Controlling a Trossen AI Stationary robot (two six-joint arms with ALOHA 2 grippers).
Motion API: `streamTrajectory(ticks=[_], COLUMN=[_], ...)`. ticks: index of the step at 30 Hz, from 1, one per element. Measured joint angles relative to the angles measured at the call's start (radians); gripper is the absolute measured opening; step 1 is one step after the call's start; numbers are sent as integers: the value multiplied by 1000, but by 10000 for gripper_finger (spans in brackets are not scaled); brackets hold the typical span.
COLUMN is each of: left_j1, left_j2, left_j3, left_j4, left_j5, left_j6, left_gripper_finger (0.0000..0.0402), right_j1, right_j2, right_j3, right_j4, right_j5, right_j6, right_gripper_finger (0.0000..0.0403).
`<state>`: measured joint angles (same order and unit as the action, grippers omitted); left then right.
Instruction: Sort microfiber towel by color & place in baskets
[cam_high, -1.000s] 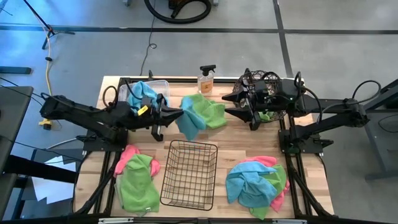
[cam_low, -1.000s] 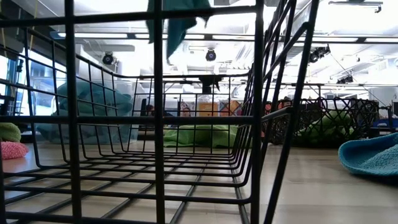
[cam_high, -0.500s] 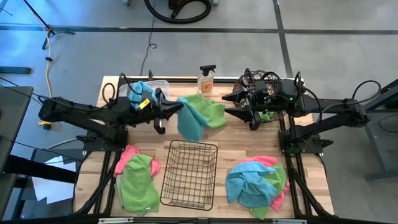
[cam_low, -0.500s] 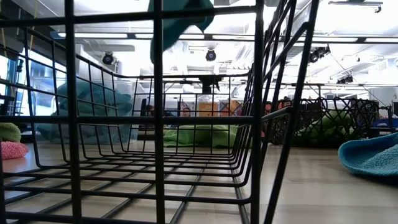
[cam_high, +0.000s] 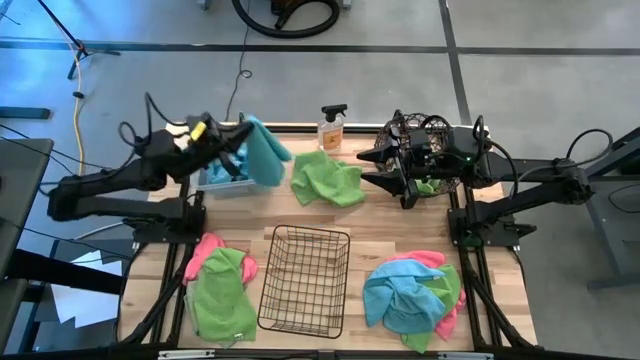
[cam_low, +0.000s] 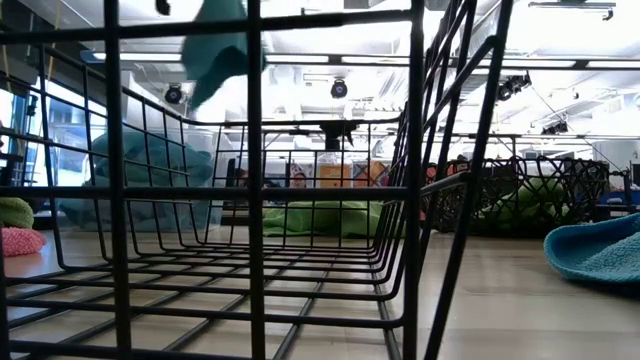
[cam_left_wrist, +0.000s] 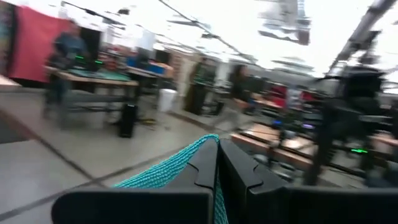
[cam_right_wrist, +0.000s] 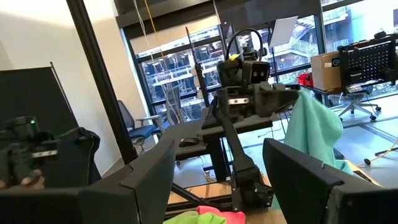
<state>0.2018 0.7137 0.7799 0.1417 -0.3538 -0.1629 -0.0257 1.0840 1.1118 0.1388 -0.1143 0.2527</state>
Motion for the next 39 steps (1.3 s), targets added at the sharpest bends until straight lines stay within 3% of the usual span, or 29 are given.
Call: streamTrajectory(ticks=[7,14,28,33,39], left_j1=[162,212,210,211,255], left_j2=[-62,-75,-131,-100,53], left_j3=[0,0,0,6,86], left_j4=[-166,-406,-1130,-1178,-1200], left_j5=[-50,-113,-124,-77,-65], left_j6=[3,-42,-509,-620,-581], left_gripper_finger=[0,0,0,0,0], right_j1=[0,0,0,0,0], right_j2=[0,0,0,0,0], right_j3=[0,0,0,0,0], right_j4=[0,0,-7,-7,-8], right_j5=[0,0,-1,-1,-1], right_j6=[17,44,20,-7,-8], right_gripper_finger=[240,240,240,240,240])
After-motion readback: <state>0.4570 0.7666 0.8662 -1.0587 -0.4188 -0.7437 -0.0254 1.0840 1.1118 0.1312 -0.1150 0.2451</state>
